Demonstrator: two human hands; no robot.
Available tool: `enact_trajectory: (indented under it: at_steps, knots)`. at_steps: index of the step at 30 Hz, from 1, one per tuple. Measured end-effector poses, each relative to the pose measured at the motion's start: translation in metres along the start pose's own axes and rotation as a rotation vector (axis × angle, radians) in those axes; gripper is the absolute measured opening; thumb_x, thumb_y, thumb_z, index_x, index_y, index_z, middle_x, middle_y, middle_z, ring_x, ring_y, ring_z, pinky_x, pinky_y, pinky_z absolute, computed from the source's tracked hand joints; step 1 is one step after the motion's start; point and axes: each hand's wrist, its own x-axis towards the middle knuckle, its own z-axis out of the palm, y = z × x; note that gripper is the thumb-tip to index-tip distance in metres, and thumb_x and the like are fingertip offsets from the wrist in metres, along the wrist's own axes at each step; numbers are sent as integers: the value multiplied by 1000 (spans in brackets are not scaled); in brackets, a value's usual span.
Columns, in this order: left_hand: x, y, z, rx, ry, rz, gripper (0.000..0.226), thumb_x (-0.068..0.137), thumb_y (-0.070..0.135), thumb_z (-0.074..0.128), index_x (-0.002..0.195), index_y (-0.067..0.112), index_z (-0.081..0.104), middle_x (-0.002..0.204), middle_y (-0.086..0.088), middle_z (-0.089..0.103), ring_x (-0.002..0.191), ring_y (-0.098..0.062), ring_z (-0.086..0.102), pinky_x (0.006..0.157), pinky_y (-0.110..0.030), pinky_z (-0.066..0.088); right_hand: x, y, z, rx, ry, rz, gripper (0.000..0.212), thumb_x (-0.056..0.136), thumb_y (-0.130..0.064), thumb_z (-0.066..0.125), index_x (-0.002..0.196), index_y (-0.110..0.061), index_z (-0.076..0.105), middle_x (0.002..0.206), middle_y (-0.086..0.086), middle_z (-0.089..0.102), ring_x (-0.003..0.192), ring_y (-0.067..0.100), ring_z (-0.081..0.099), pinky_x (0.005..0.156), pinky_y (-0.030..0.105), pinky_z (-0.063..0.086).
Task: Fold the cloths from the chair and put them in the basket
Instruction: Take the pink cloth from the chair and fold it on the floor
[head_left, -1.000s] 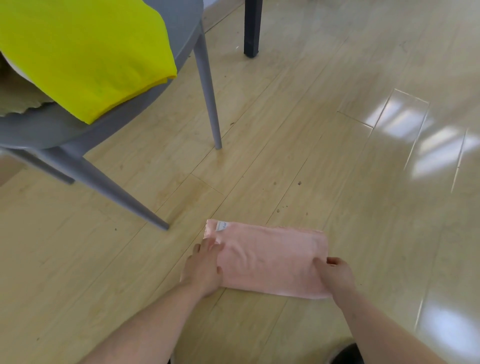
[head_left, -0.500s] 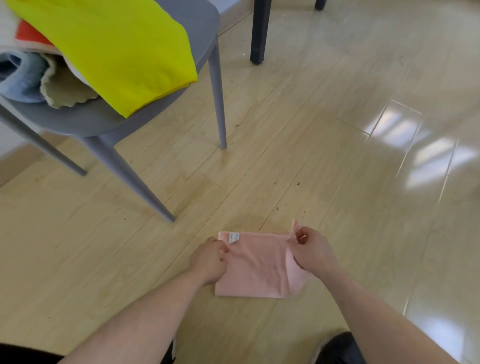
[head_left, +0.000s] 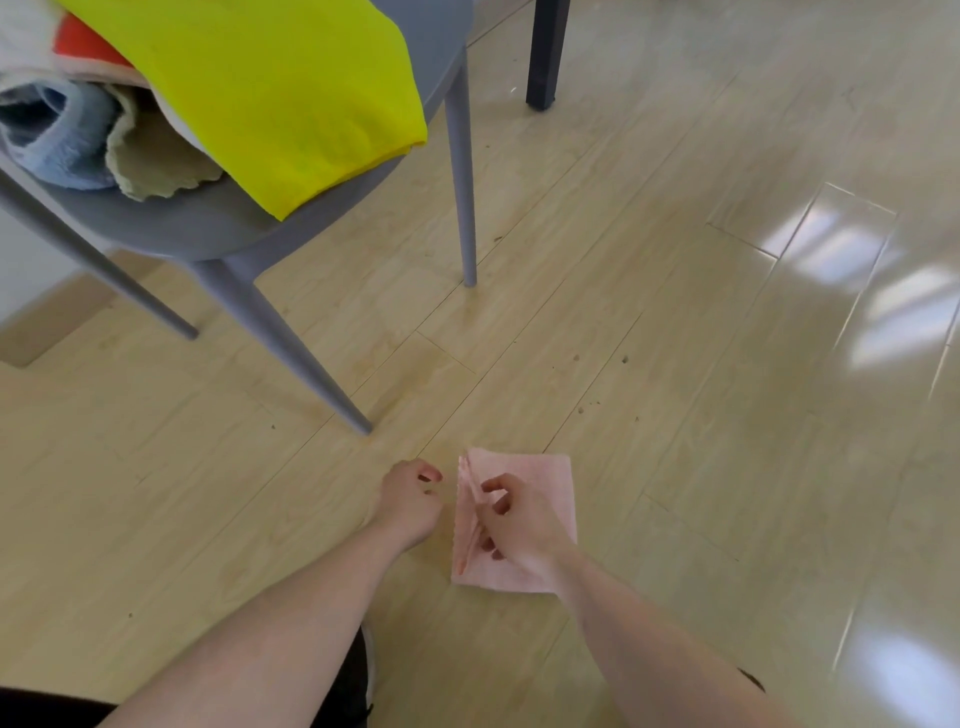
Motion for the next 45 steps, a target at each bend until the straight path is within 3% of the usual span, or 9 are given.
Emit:
enact_trajectory:
  at_steps: [5, 11, 16, 20, 22, 27, 33, 36, 45]
  knots:
    - [14, 1, 8, 45, -25, 1, 37, 93, 16, 56, 129, 20, 58, 136, -1, 53, 111, -23, 59, 90, -35, 52, 8, 18, -9, -120, 250, 27, 25, 95, -33, 57, 120, -31, 60, 100, -14, 64, 85, 8, 65, 78, 28, 53]
    - [24, 22, 26, 109, -112, 23, 72, 80, 34, 69, 146, 22, 43, 136, -2, 52, 123, -26, 55, 102, -40, 49, 22, 43, -42, -47, 461, 158, 64, 90, -30, 69, 147, -18, 42, 140, 6, 51, 119, 29, 60, 96, 39, 51]
    - [34, 26, 37, 135, -138, -27, 70, 76, 35, 70, 140, 21, 46, 129, -3, 59, 120, -28, 58, 95, -40, 53, 29, 50, -51, 143, 339, 215, 56, 90, -27, 69, 141, -13, 50, 119, 2, 69, 101, 21, 66, 81, 32, 52]
    - [34, 26, 32, 87, -188, -14, 10, 76, 25, 64, 85, 25, 60, 99, -2, 69, 91, -25, 65, 70, -32, 50, 27, 46, -60, 149, 250, 239, 23, 82, -19, 63, 103, -12, 70, 84, -5, 71, 76, 14, 66, 57, 22, 47]
    - [31, 28, 28, 39, -184, 22, 6, 68, 27, 63, 74, 25, 62, 86, 1, 68, 81, -22, 65, 63, -30, 46, 23, 43, -64, 168, 253, 190, 12, 82, -16, 65, 90, -10, 70, 73, -6, 68, 67, 12, 62, 50, 16, 45]
    - [20, 45, 21, -21, -55, 123, 6, 75, 21, 63, 80, 23, 63, 80, 7, 66, 71, -15, 60, 55, -27, 44, 13, 36, -75, 158, 335, 31, 14, 77, -14, 77, 89, -12, 69, 80, -5, 72, 68, 9, 64, 47, 9, 43]
    - [6, 55, 20, 149, 16, 411, 25, 80, 13, 56, 99, 30, 57, 95, 14, 63, 77, -15, 60, 62, -34, 49, -1, 40, -75, -8, 456, -119, 17, 85, -17, 67, 92, -31, 73, 86, -11, 72, 79, 9, 67, 65, 30, 53]
    - [0, 49, 23, 273, 57, 503, 18, 85, 12, 57, 86, 30, 58, 92, 13, 55, 73, -15, 57, 57, -32, 41, -5, 54, -75, -192, 410, -161, 19, 82, -14, 65, 85, -29, 75, 90, -9, 68, 78, 15, 65, 64, 34, 51]
    - [-12, 25, 31, 445, -72, 536, 21, 78, 15, 58, 92, 30, 57, 109, 15, 55, 87, -19, 64, 62, -30, 34, -20, 89, -53, -345, 369, -228, 34, 76, 5, 59, 82, -28, 67, 101, -17, 63, 77, 13, 64, 62, 34, 52]
